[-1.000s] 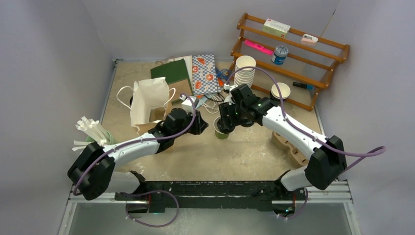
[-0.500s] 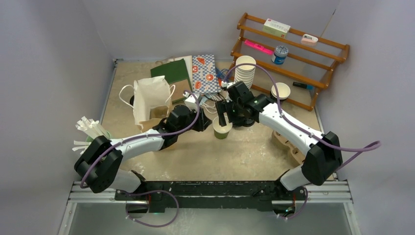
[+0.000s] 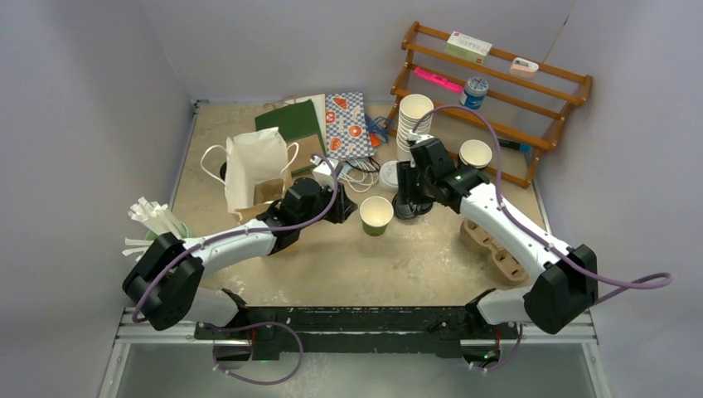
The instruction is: Pack the takeout coffee
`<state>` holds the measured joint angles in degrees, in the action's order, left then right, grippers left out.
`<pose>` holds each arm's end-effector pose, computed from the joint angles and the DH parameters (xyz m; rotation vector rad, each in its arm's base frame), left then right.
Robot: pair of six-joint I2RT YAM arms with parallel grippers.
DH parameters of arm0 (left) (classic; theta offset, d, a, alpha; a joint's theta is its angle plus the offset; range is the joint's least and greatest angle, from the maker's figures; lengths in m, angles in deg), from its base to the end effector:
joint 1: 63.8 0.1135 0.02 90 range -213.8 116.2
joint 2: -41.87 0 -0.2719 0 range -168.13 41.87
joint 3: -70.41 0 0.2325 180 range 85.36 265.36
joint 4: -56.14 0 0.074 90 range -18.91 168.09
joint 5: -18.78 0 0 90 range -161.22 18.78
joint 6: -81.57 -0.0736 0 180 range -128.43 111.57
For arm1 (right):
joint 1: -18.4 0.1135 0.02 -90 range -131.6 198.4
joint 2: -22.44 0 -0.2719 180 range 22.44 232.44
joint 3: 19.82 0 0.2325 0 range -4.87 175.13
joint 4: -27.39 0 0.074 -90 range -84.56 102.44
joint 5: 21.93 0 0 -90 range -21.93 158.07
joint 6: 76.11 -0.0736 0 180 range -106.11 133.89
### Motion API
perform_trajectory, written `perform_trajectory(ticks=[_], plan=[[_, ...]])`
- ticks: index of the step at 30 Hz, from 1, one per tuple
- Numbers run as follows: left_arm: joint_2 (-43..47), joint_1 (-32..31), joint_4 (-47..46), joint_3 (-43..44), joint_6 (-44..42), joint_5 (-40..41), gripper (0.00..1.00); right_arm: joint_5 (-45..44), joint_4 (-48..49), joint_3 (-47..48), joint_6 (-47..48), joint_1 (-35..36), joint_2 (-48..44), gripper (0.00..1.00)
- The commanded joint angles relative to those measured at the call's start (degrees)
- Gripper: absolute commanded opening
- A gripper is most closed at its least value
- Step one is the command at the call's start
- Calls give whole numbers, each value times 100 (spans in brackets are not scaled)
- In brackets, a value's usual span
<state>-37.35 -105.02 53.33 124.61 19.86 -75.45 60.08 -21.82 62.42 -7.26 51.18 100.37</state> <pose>0.2343 -0.2125 0.2266 0.2827 2.0410 -0.8514 0.2570 0.1533 0.2932 -0.1713 2.3584 0.2979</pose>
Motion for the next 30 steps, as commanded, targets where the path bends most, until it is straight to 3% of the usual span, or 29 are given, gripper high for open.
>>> perform_trajectory(ticks=[1,14,23,30], plan=[[342,43,31,235,-233,50,22,-105,494,-380,-298,-585,-155,56],[846,35,184,222,-595,-703,22,-452,1714,-1111,-669,-869,723,41],[1015,34,299,321,-741,-966,21,-1081,1762,-1109,-670,-878,1150,39],[1016,34,379,379,-812,-966,22,-1000,1732,-1056,-696,-878,1363,34]])
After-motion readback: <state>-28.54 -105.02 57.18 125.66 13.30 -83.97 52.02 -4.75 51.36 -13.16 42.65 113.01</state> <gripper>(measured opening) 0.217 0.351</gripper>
